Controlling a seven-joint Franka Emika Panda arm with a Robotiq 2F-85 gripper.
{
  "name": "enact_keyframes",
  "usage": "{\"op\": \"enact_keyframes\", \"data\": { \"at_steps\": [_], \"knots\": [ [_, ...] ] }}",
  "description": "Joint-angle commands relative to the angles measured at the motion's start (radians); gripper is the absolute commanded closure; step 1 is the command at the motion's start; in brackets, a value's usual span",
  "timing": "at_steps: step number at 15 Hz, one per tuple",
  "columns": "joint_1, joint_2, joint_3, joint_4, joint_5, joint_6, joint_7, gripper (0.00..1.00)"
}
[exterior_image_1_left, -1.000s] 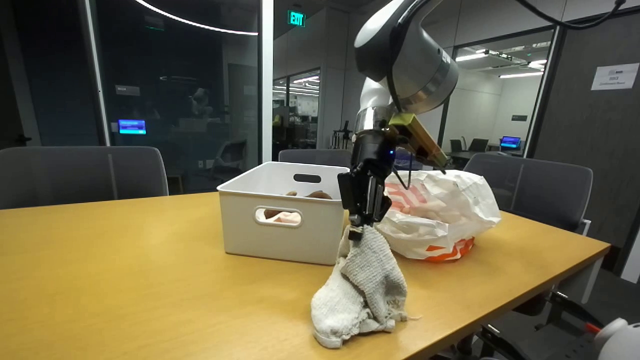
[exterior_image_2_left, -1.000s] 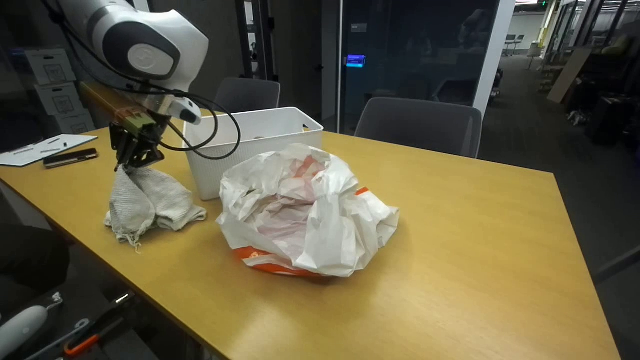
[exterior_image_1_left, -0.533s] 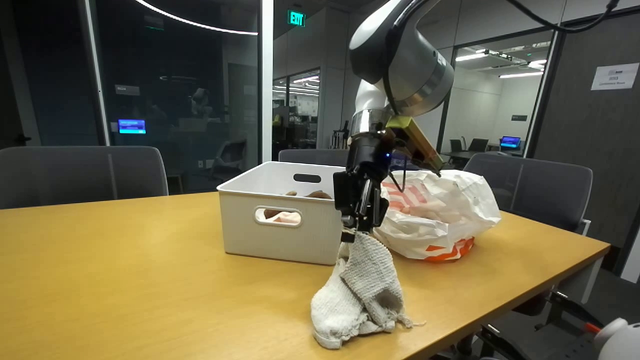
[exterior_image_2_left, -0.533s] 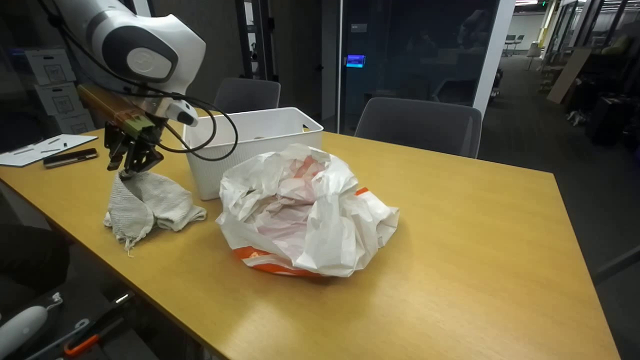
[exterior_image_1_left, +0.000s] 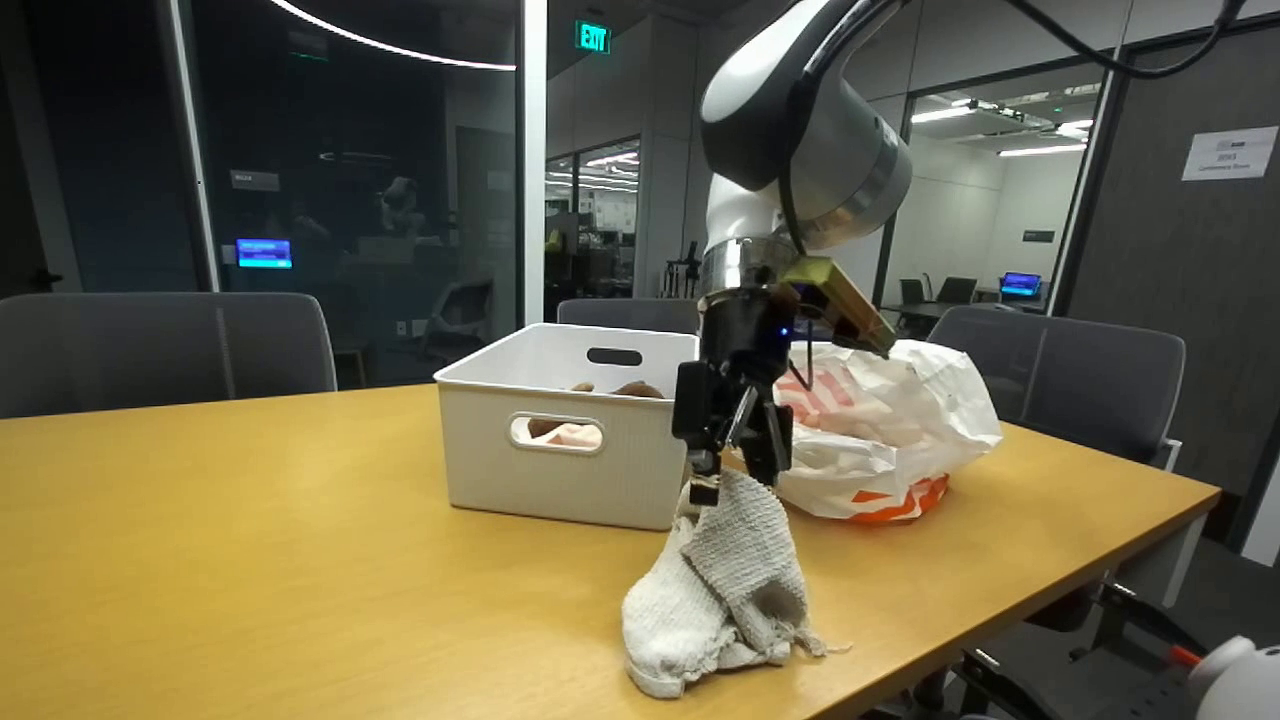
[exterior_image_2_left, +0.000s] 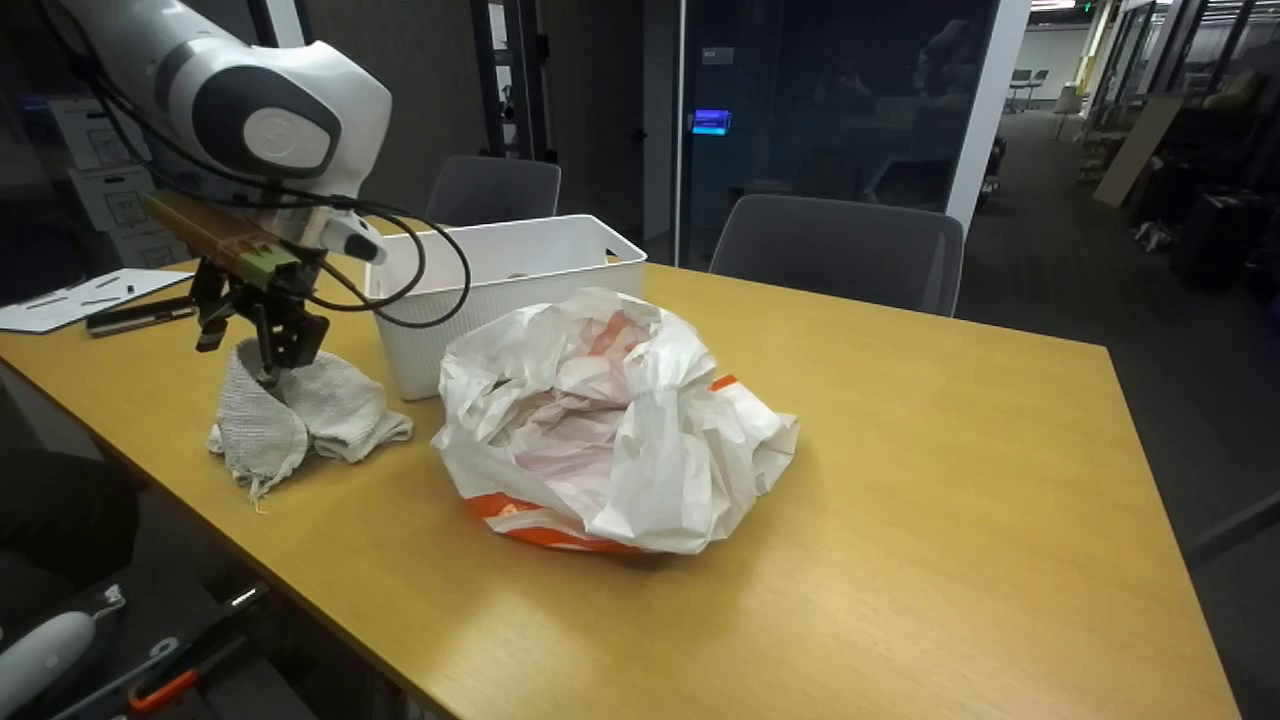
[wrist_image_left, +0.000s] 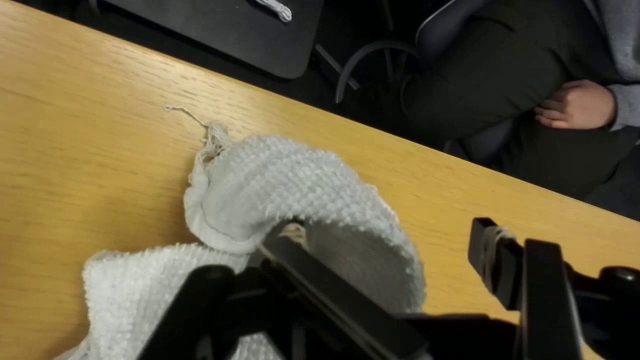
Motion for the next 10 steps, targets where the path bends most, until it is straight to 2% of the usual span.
{"op": "enact_keyframes", "data": {
  "at_steps": [1, 4, 7, 10],
  "knots": [
    [0.011, 0.031, 0.031, -0.05, 0.055, 0.077, -0.017, 0.0],
    [0.02, 0.073, 0.072, -0.088, 0.205, 0.243, -0.112, 0.0],
    [0.037, 0.135, 0.12, -0.106, 0.332, 0.463, -0.238, 0.0],
    [0.061, 0.207, 0.147, -0.127, 0.278, 0.641, -0.3, 0.0]
  ]
}}
